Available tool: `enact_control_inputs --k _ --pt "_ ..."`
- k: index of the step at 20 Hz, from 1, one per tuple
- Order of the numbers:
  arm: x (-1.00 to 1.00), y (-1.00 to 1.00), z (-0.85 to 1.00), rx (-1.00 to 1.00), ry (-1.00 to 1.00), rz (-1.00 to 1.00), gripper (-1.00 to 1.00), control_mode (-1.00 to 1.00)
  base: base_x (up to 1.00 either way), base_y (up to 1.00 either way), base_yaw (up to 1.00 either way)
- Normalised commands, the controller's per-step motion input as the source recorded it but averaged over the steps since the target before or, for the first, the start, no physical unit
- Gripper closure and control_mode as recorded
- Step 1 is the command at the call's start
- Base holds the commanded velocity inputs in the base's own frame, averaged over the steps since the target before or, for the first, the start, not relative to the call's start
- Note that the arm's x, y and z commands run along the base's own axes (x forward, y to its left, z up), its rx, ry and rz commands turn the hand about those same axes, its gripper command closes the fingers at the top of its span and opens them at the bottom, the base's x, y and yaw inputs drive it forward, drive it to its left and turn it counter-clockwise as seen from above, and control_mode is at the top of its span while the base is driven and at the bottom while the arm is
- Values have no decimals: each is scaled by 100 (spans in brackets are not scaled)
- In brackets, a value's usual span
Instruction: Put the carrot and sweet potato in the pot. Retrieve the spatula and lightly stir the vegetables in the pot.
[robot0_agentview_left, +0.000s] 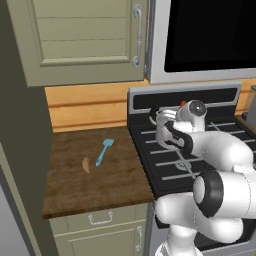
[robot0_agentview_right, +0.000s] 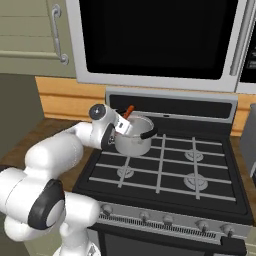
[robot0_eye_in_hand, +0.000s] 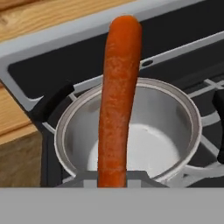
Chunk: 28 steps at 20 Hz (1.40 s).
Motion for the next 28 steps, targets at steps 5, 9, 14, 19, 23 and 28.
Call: enact_control_inputs --k 5,9,14,19,23,28 --pt "39 -23 19 7 10 0 100 -100 0 0 0" --pt "44 -13 -13 1 5 0 100 -100 0 0 0" --pt "46 0 -48 0 8 0 100 -100 0 0 0" --pt "34 0 -43 0 8 0 100 -100 0 0 0" --pt "4 0 -28 0 0 0 100 -100 0 0 0" --pt "-10 0 -21 0 0 0 -100 -100 0 0 0"
